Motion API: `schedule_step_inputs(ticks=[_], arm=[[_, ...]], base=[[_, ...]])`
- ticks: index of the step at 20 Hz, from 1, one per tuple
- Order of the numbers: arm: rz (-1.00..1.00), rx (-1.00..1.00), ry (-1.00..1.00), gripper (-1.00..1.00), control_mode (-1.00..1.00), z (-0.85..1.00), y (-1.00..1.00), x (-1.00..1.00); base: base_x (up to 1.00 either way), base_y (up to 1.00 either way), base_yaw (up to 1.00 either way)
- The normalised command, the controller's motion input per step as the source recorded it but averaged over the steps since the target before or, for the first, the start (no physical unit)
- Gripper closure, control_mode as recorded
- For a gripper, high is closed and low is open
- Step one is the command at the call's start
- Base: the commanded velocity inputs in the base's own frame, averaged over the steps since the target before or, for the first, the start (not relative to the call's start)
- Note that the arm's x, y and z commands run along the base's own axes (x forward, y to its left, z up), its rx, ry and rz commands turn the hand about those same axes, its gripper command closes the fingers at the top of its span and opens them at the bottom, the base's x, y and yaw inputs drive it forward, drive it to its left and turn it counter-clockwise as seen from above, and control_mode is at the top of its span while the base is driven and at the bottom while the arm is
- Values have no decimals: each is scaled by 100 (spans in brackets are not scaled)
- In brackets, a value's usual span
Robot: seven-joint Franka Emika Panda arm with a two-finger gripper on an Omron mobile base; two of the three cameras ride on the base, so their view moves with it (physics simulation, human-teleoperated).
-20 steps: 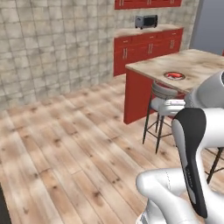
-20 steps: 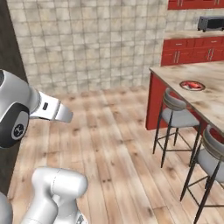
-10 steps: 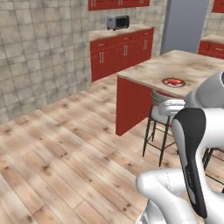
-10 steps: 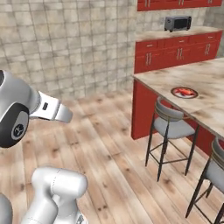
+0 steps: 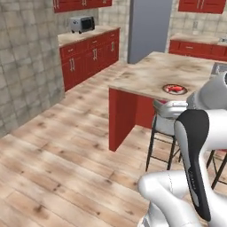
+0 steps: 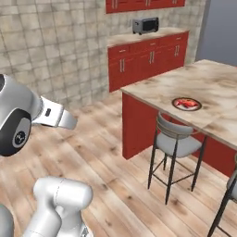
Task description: Transport the fish and garlic to the fridge. Place the fish on the rack containing meat and place the garlic on the rack containing the vegetable, ensuring meats and vegetables are on different racks.
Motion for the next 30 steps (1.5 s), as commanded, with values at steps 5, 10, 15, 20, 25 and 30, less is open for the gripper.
schedule_step_inputs(ticks=[5,10,15,20,25,30], arm=[[0,0,0,-100,100,0,0,0],[0,0,0,-100,100,0,0,0],[0,0,0,-100,100,0,0,0],[0,0,0,-100,100,0,0,0],[0,0,0,-100,100,0,0,0],[0,0,0,-100,100,0,0,0]], base=[[100,55,-64],[100,49,-63],[49,-13,-37],[52,-3,-30],[98,-10,-25],[100,-4,-26]])
